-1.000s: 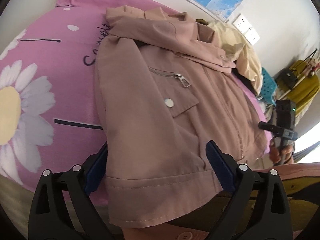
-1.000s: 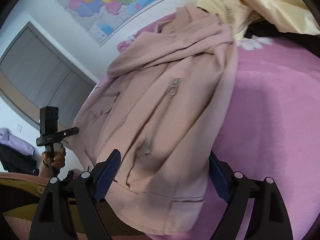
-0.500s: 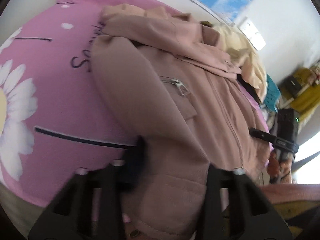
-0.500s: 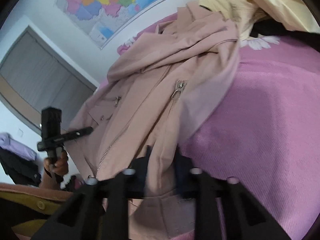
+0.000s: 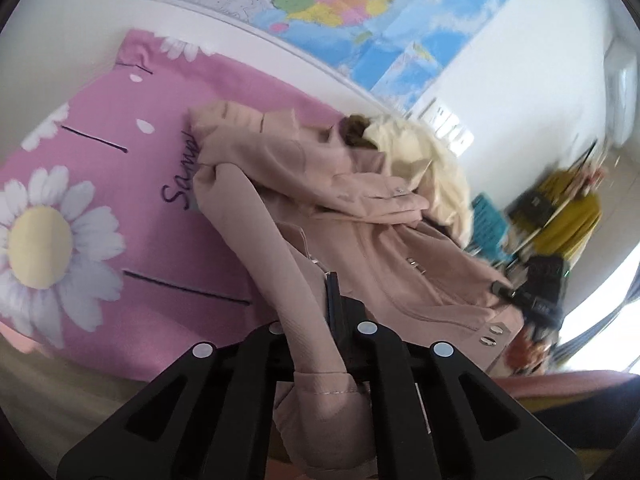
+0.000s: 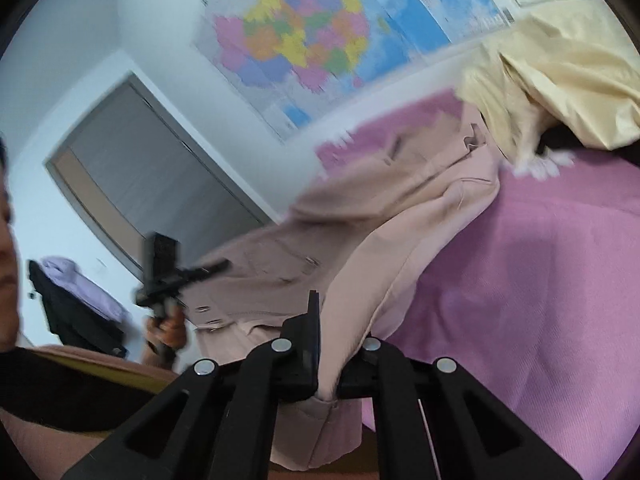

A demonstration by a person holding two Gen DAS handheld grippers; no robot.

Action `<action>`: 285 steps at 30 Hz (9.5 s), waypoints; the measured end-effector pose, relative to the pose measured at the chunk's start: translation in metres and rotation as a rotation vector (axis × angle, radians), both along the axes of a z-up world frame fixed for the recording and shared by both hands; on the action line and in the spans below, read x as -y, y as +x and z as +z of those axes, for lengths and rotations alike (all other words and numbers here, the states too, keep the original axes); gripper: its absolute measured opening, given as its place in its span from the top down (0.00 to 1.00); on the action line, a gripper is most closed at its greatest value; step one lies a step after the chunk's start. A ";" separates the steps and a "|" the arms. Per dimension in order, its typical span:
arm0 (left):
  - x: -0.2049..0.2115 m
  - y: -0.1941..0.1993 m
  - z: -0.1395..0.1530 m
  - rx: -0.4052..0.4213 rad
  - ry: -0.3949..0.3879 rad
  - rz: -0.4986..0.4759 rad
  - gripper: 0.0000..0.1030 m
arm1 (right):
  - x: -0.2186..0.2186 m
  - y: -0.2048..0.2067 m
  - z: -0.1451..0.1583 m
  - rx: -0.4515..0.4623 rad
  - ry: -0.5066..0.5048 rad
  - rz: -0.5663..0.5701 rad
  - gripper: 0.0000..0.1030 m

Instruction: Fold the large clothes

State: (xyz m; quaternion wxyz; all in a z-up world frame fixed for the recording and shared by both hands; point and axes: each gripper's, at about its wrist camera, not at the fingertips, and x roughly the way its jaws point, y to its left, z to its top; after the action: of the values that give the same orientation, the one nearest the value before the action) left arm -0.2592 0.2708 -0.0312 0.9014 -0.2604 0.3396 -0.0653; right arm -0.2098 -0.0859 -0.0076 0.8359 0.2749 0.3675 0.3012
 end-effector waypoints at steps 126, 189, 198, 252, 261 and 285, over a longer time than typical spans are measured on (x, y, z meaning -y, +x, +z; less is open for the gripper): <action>-0.040 0.164 0.082 -0.086 0.265 0.120 0.96 | 0.060 0.186 0.039 -0.099 0.207 -0.200 0.83; -0.084 0.250 0.045 -0.270 0.276 0.172 0.93 | 0.073 0.259 0.000 -0.225 0.149 -0.290 0.81; -0.096 0.274 0.031 -0.331 0.242 0.179 0.92 | 0.079 0.275 -0.020 -0.296 0.173 -0.327 0.81; -0.070 0.297 -0.009 -0.257 0.413 0.035 0.28 | -0.089 0.361 -0.010 0.003 -0.650 -0.150 0.96; -0.095 0.295 -0.044 -0.350 0.441 0.111 0.41 | -0.075 0.341 -0.014 -0.016 -0.645 -0.141 0.59; -0.121 0.314 -0.050 -0.359 0.443 0.218 0.73 | -0.011 0.335 -0.049 -0.129 -0.726 -0.291 1.00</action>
State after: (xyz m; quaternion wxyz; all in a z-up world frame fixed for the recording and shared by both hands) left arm 0.0551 0.3915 -0.0814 0.8635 -0.0996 0.4697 0.1544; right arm 0.1256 -0.0745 -0.0571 0.8879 0.0292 0.4589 0.0121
